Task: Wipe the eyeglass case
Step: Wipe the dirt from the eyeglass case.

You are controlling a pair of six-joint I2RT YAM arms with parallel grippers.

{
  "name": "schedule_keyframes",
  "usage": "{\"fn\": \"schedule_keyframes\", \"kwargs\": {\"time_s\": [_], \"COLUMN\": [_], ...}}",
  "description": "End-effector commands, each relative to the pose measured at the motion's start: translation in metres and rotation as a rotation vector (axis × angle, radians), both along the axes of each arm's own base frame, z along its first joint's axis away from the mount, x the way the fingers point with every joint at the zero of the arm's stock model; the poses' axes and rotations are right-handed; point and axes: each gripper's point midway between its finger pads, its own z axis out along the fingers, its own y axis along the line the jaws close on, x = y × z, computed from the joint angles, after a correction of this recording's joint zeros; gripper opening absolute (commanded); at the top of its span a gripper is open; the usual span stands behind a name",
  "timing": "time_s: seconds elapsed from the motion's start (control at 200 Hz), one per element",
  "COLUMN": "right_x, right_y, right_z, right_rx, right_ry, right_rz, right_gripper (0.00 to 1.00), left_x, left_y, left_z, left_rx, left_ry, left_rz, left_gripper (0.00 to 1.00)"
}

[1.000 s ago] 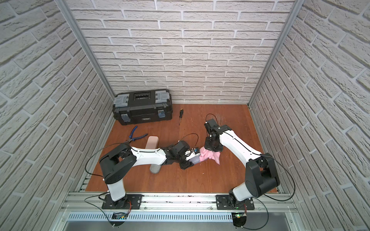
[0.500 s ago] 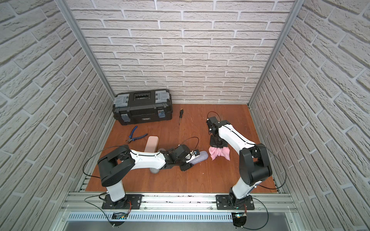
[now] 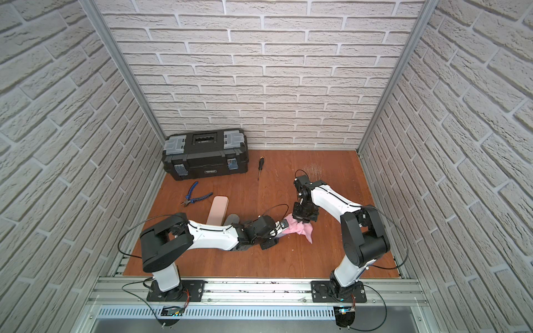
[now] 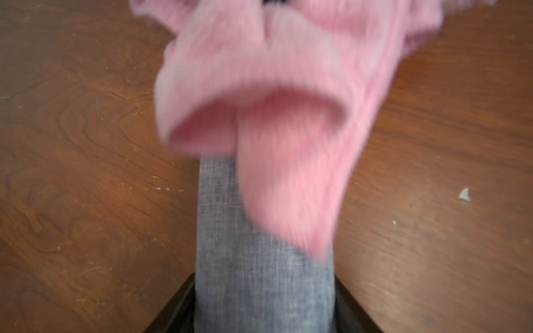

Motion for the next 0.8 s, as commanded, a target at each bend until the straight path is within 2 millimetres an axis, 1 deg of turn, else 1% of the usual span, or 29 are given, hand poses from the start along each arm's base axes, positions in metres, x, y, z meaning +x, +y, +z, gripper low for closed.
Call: {"fn": "schedule_keyframes", "kwargs": {"time_s": [0.0, 0.03, 0.055, 0.075, 0.12, 0.18, 0.215, 0.26, 0.295, 0.33, 0.37, 0.405, 0.455, 0.49, 0.53, 0.575, 0.61, 0.63, 0.665, 0.705, 0.745, 0.795], "right_x": [0.013, 0.018, 0.022, 0.024, 0.025, 0.02, 0.014, 0.009, 0.005, 0.005, 0.003, 0.002, 0.001, 0.002, 0.006, 0.016, 0.023, 0.029, 0.037, 0.046, 0.053, 0.058], "right_y": [-0.076, -0.075, -0.069, -0.061, -0.034, 0.012, 0.04, 0.07, 0.086, 0.093, 0.088, 0.075, 0.046, 0.02, -0.01, -0.043, -0.059, -0.064, -0.064, -0.055, -0.036, -0.004], "right_z": [0.046, 0.057, 0.065, 0.069, 0.073, 0.067, 0.06, 0.051, 0.043, 0.034, 0.023, 0.013, 0.001, -0.001, 0.003, 0.018, 0.034, 0.043, 0.056, 0.066, 0.073, 0.077], "right_rx": [-0.471, -0.486, -0.466, -0.432, -0.297, -0.056, 0.089, 0.251, 0.344, 0.393, 0.387, 0.344, 0.238, 0.128, -0.022, -0.222, -0.338, -0.383, -0.419, -0.405, -0.368, -0.311], "right_ry": [-0.045, -0.073, -0.1, -0.119, -0.147, -0.139, -0.118, -0.095, -0.076, -0.065, -0.045, -0.026, -0.004, 0.003, -0.002, -0.03, -0.052, -0.067, -0.093, -0.12, -0.14, -0.139], "right_rz": [0.131, 0.146, 0.154, 0.162, 0.167, 0.143, 0.121, 0.082, 0.051, 0.023, 0.005, 0.0, -0.004, 0.009, 0.038, 0.08, 0.111, 0.125, 0.152, 0.185, 0.233, 0.313], "right_gripper": [0.02, 0.02, 0.02, 0.02, 0.02, 0.02, 0.02, 0.02, 0.02, 0.02, 0.02, 0.02, 0.02, 0.02, 0.02, 0.02, 0.02, 0.02, 0.02, 0.02, 0.02, 0.02], "left_x": [0.0, -0.001, -0.001, -0.001, -0.002, -0.002, -0.002, -0.002, -0.002, -0.001, -0.002, -0.002, -0.003, -0.003, -0.004, -0.004, -0.005, -0.006, -0.007, -0.008, -0.01, -0.011], "left_y": [0.012, 0.013, 0.013, 0.013, 0.013, 0.013, 0.013, 0.013, 0.013, 0.014, 0.014, 0.014, 0.014, 0.014, 0.014, 0.014, 0.014, 0.014, 0.014, 0.013, 0.012, 0.011], "left_z": [-0.004, -0.005, -0.004, -0.004, -0.005, -0.006, -0.006, -0.006, -0.006, -0.007, -0.007, -0.007, -0.007, -0.007, -0.007, -0.007, -0.007, -0.007, -0.008, -0.009, -0.011, -0.012], "left_rx": [0.041, 0.044, 0.043, 0.045, 0.049, 0.056, 0.06, 0.062, 0.062, 0.066, 0.068, 0.069, 0.071, 0.073, 0.074, 0.077, 0.082, 0.087, 0.1, 0.122, 0.153, 0.187], "left_ry": [-0.034, -0.035, -0.037, -0.038, -0.042, -0.046, -0.049, -0.055, -0.06, -0.063, -0.068, -0.071, -0.073, -0.076, -0.082, -0.088, -0.096, -0.104, -0.121, -0.147, -0.178, -0.217], "left_rz": [0.026, 0.027, 0.025, 0.027, 0.027, 0.028, 0.028, 0.031, 0.034, 0.037, 0.039, 0.04, 0.038, 0.036, 0.033, 0.031, 0.027, 0.024, 0.016, 0.002, -0.012, -0.028], "left_gripper": [0.58, 0.58, 0.58, 0.58, 0.58, 0.58, 0.57, 0.58, 0.57, 0.57, 0.57, 0.57, 0.57, 0.57, 0.57, 0.57, 0.57, 0.57, 0.57, 0.57, 0.57, 0.57]}}
